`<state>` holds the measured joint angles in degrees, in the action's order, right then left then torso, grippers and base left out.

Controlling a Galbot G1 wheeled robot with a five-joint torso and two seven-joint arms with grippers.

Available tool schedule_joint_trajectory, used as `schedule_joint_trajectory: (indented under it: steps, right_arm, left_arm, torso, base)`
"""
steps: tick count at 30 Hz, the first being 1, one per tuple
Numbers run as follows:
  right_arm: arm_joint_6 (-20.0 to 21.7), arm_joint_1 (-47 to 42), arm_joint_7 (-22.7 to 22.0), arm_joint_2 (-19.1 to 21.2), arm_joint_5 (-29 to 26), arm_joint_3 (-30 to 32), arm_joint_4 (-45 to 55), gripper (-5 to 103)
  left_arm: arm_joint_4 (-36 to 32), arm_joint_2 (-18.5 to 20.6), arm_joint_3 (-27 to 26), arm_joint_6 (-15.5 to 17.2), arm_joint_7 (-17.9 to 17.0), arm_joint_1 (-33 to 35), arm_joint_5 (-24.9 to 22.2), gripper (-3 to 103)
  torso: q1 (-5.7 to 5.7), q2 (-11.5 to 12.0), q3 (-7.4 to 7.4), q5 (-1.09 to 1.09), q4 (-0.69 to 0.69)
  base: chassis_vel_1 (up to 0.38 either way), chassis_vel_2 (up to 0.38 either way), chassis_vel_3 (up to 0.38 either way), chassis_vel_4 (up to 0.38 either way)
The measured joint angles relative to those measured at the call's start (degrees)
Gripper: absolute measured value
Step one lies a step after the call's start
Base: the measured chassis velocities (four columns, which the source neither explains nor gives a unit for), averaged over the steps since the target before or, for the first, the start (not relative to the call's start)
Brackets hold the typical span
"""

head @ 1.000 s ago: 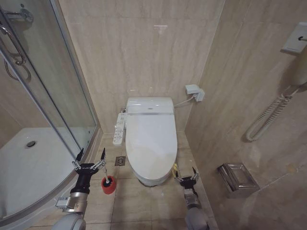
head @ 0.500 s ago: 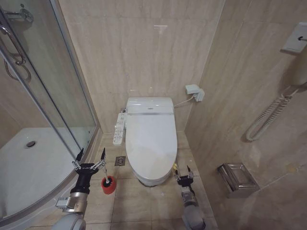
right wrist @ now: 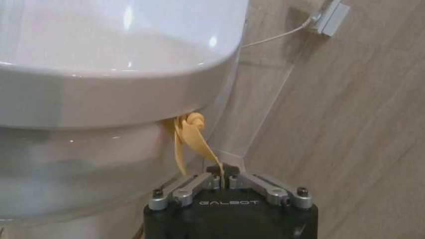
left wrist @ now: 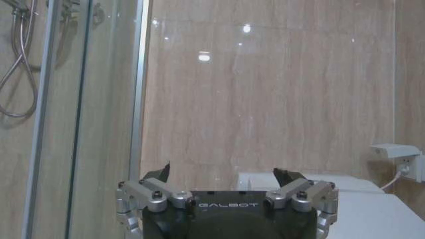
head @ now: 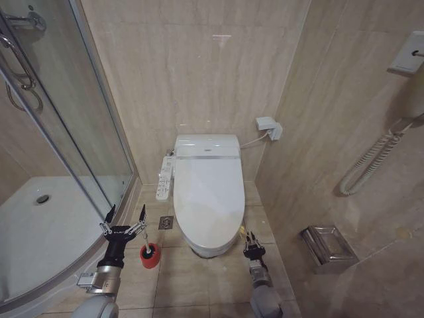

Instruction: Open the toilet lid, clean the toilet bowl with a toilet brush, close the toilet lid, and flush.

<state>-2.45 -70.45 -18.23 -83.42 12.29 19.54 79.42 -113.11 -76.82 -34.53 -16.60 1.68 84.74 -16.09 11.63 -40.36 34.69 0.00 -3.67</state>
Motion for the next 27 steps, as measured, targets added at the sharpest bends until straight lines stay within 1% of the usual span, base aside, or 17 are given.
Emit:
schedule_joint_trajectory:
  steps: [2,3,6,9,10,13,18,23,27]
  right_arm:
    - [-0.08,-0.02,0.00,-0.05,0.01,0.00,0.00,23]
    - [-0.25,-0.04,-0.01,-0.12,0.01,0.01,-0.03,2]
    - [-0.54,-0.16,-0.01,-0.28,-0.38,-0.05,0.00,2]
    - [-0.67,-0.88,-0.08,-0.54,-2.79,-0.18,2.25,2]
    - [-0.67,-0.88,-0.08,-0.54,-2.79,-0.18,2.25,2]
    - [-1.54,-1.83,-0.58,-0.61,-4.06,0.21,5.72,1]
    - [-1.80,-2.61,-1.16,-0.71,-5.80,0.84,9.96,1]
    - [-0.25,-2.99,-1.54,-0.33,-8.37,1.15,17.05,1]
    - [0.39,-2.81,-1.95,0.30,-9.52,1.46,20.36,1]
  left_arm:
    - [0.00,0.00,0.00,0.00,0.00,0.00,0.00,100]
    - [0.00,0.00,0.00,0.00,0.00,0.00,0.00,100]
    - [0.00,0.00,0.00,0.00,0.00,0.00,0.00,100]
    - [0.00,0.00,0.00,0.00,0.00,0.00,0.00,100]
    - [0.00,0.00,0.00,0.00,0.00,0.00,0.00,100]
    - [0.00,0.00,0.00,0.00,0.00,0.00,0.00,100]
    - [0.00,0.00,0.00,0.00,0.00,0.00,0.00,100]
    - [0.00,0.00,0.00,0.00,0.00,0.00,0.00,100]
    - [0.00,0.00,0.00,0.00,0.00,0.00,0.00,100]
  torso:
    - [0.00,0.00,0.00,0.00,0.00]
    - [0.00,0.00,0.00,0.00,0.00]
    - [0.00,0.00,0.00,0.00,0.00]
    - [0.00,0.00,0.00,0.00,0.00]
    - [0.00,0.00,0.00,0.00,0.00]
    - [0.00,0.00,0.00,0.00,0.00]
    - [0.00,0.00,0.00,0.01,0.01]
    - [0.00,0.00,0.01,0.01,0.00]
    - [0.00,0.00,0.00,0.01,0.00]
  base:
    - [0.000,0.000,0.000,0.000]
    - [0.000,0.000,0.000,0.000]
    - [0.000,0.000,0.000,0.000]
    - [0.000,0.000,0.000,0.000]
    - [0.000,0.000,0.000,0.000]
    - [0.000,0.000,0.000,0.000]
    - [0.000,0.000,0.000,0.000]
    - [0.000,0.000,0.000,0.000]
    - [0.000,0.000,0.000,0.000]
